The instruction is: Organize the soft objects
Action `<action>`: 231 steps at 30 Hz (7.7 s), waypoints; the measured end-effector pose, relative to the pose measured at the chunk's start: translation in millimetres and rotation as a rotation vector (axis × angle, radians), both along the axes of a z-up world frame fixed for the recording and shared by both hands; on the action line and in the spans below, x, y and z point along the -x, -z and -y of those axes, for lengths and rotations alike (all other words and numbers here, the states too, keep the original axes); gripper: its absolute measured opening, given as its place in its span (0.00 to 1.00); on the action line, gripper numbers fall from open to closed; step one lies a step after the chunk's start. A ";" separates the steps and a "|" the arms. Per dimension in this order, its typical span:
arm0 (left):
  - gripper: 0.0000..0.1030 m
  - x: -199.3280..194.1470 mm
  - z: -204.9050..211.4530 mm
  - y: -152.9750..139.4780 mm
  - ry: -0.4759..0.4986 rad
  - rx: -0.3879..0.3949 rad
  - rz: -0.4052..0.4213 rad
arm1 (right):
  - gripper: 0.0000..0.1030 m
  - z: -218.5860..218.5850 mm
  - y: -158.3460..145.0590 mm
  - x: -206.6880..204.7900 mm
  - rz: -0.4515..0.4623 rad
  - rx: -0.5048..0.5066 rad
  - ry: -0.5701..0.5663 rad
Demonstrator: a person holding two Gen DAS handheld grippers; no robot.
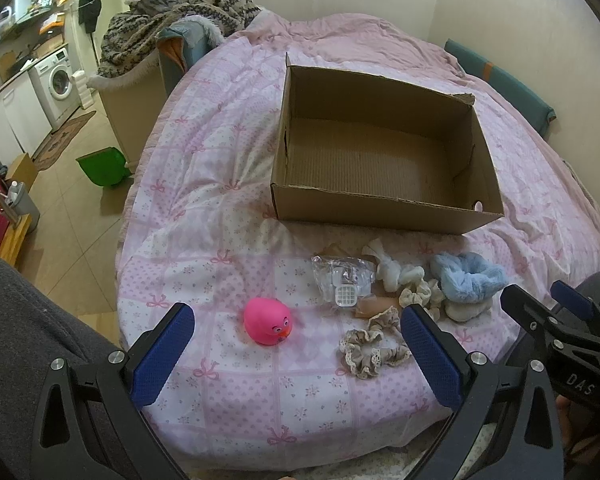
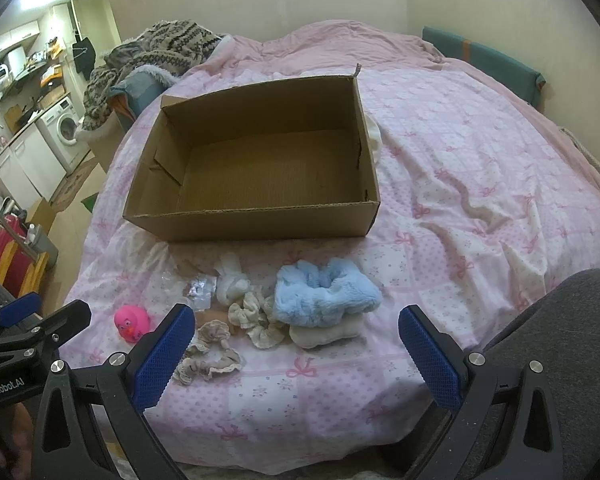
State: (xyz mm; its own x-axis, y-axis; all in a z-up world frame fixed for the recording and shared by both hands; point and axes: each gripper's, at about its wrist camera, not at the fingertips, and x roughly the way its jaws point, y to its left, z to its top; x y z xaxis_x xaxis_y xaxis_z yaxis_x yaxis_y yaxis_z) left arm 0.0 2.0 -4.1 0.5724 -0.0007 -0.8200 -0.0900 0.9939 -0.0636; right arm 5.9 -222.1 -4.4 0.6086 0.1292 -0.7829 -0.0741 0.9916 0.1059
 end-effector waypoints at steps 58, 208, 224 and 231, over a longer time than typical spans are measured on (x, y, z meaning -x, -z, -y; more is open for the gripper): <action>1.00 0.0 -4.2 1.4 -0.010 0.004 -0.003 | 1.00 -2.1 1.5 -0.9 -0.002 0.010 0.011; 0.68 -192.5 39.6 22.2 0.129 -0.022 -0.078 | 0.74 8.4 14.0 -189.3 -0.046 -0.243 -0.079; 0.71 -177.7 23.3 -9.7 0.054 -0.046 0.025 | 0.95 22.1 -1.0 -179.8 -0.003 -0.249 -0.036; 0.84 -160.3 12.8 -29.2 0.039 -0.001 0.068 | 0.95 29.1 -13.6 -165.0 0.018 -0.222 -0.022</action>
